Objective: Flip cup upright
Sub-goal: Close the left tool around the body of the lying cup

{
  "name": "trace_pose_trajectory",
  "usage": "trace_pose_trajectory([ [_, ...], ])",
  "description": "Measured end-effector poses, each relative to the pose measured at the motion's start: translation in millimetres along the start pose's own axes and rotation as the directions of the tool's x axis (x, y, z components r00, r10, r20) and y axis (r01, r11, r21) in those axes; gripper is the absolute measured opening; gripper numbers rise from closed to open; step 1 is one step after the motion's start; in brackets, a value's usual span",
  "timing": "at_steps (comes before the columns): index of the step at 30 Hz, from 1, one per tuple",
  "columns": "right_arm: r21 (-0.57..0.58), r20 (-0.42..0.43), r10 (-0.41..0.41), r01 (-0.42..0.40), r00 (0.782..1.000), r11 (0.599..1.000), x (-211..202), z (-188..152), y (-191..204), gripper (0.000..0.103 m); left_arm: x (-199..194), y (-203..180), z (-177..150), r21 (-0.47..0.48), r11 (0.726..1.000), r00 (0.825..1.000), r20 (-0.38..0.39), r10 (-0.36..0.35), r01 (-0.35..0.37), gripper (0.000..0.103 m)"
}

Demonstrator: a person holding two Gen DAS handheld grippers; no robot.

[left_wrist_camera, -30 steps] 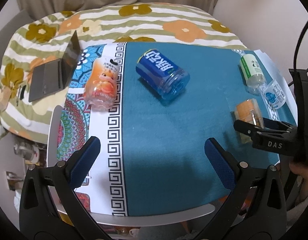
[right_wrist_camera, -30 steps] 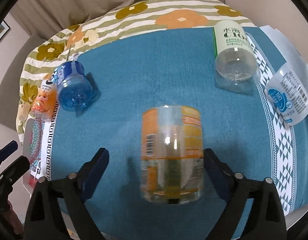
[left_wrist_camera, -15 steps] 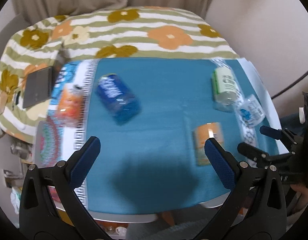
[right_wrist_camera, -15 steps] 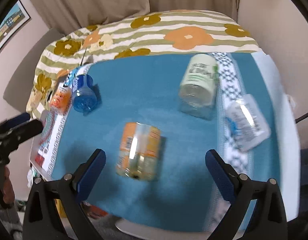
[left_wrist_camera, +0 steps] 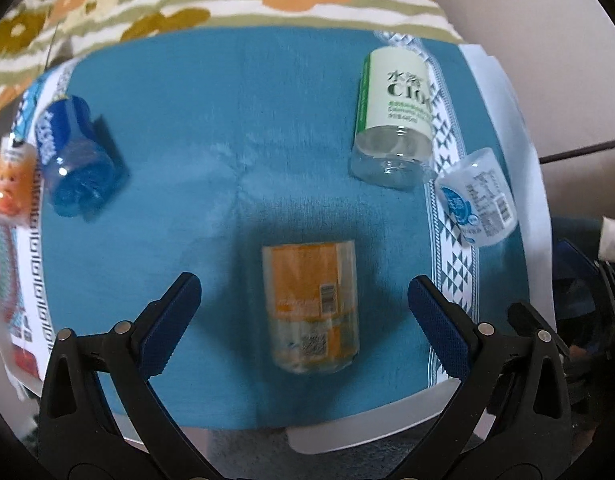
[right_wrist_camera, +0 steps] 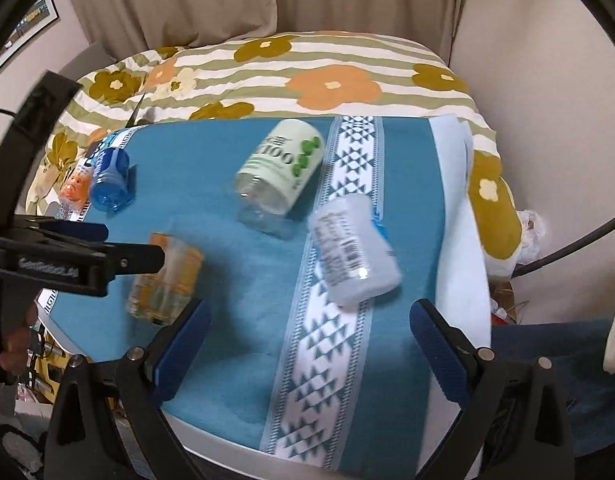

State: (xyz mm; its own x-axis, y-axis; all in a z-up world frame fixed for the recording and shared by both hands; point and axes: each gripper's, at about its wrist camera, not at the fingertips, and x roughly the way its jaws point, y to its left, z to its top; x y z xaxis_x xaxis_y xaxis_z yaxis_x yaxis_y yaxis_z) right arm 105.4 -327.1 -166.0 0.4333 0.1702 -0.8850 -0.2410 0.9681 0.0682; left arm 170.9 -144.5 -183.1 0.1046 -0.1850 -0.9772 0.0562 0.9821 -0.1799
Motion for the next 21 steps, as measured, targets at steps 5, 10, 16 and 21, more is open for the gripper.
trace_pose_trajectory([
  [5,0.001,0.000,0.014,-0.015,1.000,1.000,7.9,-0.2,-14.8,0.099,23.5,3.1,8.9,-0.054,0.999,0.998,-0.068,0.006,-0.010,0.096],
  [10,-0.006,-0.001,0.035,-0.035,0.999,0.999,17.8,2.9,-21.1,0.099,37.5,2.5,11.4,-0.072,0.997,0.993,-0.115,0.008,-0.016,0.090],
  [16,-0.007,-0.003,0.045,-0.045,0.999,0.999,24.3,4.2,-25.7,0.099,47.4,0.3,14.5,-0.079,0.997,0.989,-0.145,-0.009,-0.002,0.064],
  [21,-0.004,0.000,0.044,-0.044,0.999,0.999,23.8,4.7,-26.0,0.099,45.4,-0.8,15.5,-0.070,0.998,0.989,-0.145,-0.016,0.006,0.063],
])
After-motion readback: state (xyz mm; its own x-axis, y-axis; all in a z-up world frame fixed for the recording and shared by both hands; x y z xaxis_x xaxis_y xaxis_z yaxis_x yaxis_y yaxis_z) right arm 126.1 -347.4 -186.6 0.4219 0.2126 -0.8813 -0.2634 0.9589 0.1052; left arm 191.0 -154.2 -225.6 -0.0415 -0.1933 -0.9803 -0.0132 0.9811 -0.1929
